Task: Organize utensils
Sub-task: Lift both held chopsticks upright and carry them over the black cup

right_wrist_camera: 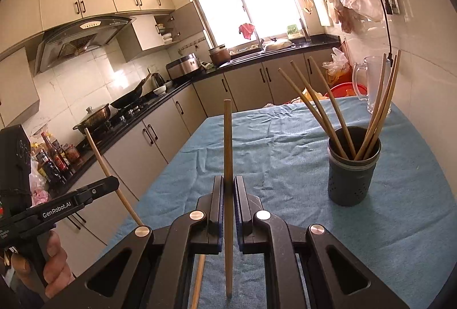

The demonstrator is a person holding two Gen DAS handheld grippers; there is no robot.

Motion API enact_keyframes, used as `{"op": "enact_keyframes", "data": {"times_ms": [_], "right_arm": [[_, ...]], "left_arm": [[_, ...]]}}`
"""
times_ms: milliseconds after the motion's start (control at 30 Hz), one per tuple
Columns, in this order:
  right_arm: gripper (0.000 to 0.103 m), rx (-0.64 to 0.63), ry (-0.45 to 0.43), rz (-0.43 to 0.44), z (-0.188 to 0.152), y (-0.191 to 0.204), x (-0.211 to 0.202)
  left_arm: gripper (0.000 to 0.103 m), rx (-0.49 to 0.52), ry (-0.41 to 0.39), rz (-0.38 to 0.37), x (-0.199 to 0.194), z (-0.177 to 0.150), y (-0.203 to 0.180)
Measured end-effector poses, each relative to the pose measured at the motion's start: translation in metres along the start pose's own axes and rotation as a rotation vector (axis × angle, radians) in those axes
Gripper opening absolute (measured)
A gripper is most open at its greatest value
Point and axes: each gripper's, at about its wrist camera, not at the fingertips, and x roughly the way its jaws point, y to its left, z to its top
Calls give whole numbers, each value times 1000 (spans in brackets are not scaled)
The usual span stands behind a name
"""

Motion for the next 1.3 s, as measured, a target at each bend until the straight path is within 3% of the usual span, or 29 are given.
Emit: {"op": "enact_keyframes", "data": {"times_ms": [1300], "right_arm": [[8, 38, -83, -9, 14, -19, -38]], "left_arm": [[6, 60, 13, -31, 9, 8, -30]]}}
